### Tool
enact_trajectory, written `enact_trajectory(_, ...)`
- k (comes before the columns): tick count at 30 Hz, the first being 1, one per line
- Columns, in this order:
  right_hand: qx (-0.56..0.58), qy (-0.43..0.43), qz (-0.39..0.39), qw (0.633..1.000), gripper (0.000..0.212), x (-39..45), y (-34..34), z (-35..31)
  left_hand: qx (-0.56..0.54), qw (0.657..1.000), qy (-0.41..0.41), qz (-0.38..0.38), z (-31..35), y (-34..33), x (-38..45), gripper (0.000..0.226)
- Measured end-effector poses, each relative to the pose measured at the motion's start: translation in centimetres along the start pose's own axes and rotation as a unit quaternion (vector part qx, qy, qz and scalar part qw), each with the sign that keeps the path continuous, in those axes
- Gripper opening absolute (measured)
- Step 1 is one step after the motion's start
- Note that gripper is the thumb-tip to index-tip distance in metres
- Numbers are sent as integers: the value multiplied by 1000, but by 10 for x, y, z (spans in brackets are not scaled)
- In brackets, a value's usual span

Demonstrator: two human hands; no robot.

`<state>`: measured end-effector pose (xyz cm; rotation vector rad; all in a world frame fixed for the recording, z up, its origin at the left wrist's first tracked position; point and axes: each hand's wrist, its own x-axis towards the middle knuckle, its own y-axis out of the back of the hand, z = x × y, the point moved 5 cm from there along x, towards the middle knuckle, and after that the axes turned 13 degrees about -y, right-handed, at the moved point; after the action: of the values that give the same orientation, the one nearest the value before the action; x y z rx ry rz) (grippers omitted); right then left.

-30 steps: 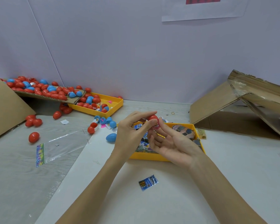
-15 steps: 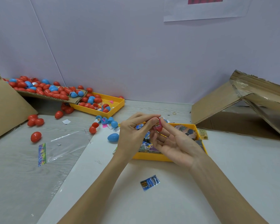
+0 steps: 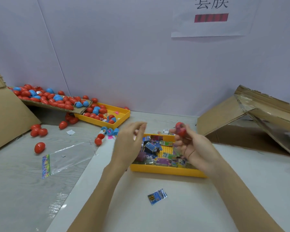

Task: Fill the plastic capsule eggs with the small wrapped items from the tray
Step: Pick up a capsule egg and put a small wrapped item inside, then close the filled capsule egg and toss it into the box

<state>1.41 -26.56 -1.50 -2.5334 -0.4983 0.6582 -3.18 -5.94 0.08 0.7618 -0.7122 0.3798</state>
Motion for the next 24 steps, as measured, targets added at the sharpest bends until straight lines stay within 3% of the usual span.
enact_trajectory(1,40,-4,-14,999,50,-2,3,-16,116,993,25,-16,-9,9,0,30)
enact_trajectory(3,139,18,-48,989,42,-10,10,-61,326,932,115,-106,-29,21,-6,34)
enact_trajectory(5,256,61,-74,962,39,-19,20,-107,400,873,206,-189,-41,30,-13,40)
enact_trajectory(9,328,122,-34,936,52,-25,53,-154,337,888,244,-197,-42,26,-16,42)
enact_trajectory(12,290,117,6,950,54,-17,66,-144,283,915,234,-164,-39,25,-14,33)
enact_trajectory(16,137,79,34,987,45,-8,54,-91,156,971,172,-65,-32,25,-5,21)
enact_trajectory(19,-18,81,35,996,34,-8,34,-44,-26,990,137,-20,-21,18,1,17)
enact_trajectory(21,-148,112,46,981,24,-9,18,-17,-172,975,133,-41,-12,8,1,22)
enact_trajectory(24,-344,206,75,913,21,-13,-8,7,-269,951,114,-99,0,-6,-3,30)
